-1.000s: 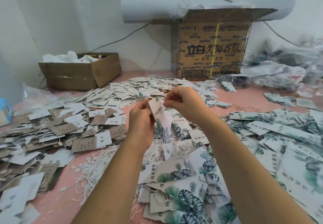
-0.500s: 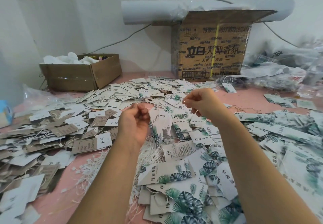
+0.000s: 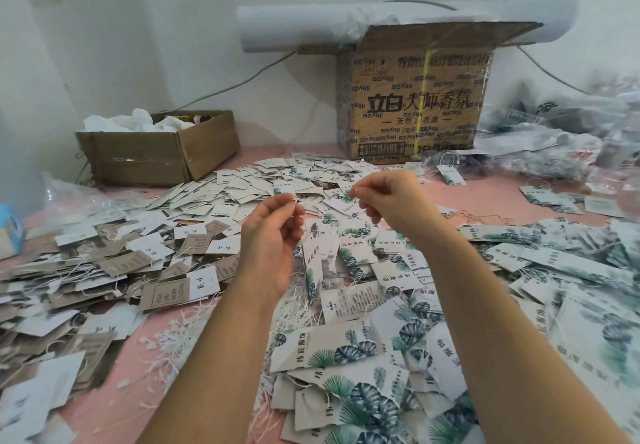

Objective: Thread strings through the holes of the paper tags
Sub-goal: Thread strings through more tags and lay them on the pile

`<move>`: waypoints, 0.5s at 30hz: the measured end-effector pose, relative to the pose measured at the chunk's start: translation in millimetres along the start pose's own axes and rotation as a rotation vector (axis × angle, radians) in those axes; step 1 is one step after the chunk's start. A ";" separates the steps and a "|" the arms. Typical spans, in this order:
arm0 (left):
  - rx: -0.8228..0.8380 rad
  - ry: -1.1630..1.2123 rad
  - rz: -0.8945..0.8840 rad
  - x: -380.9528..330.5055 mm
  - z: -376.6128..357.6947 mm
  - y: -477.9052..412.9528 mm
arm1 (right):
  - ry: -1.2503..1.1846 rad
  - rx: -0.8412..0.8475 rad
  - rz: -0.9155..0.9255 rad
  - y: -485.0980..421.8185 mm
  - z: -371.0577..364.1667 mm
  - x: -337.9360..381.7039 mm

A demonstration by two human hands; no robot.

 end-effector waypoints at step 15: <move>0.179 -0.184 -0.104 -0.8 -23.4 9.4 | -0.057 0.129 0.207 0.7 -34.2 32.2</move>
Point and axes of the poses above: each hand's wrist, its own y-axis away from the middle knuckle, its own z-axis out of the back of the hand, x = y × z, the point moved 8 cm from there along -y, towards the middle knuckle, and after that the axes turned 12 degrees about z, right-handed, at the moved point
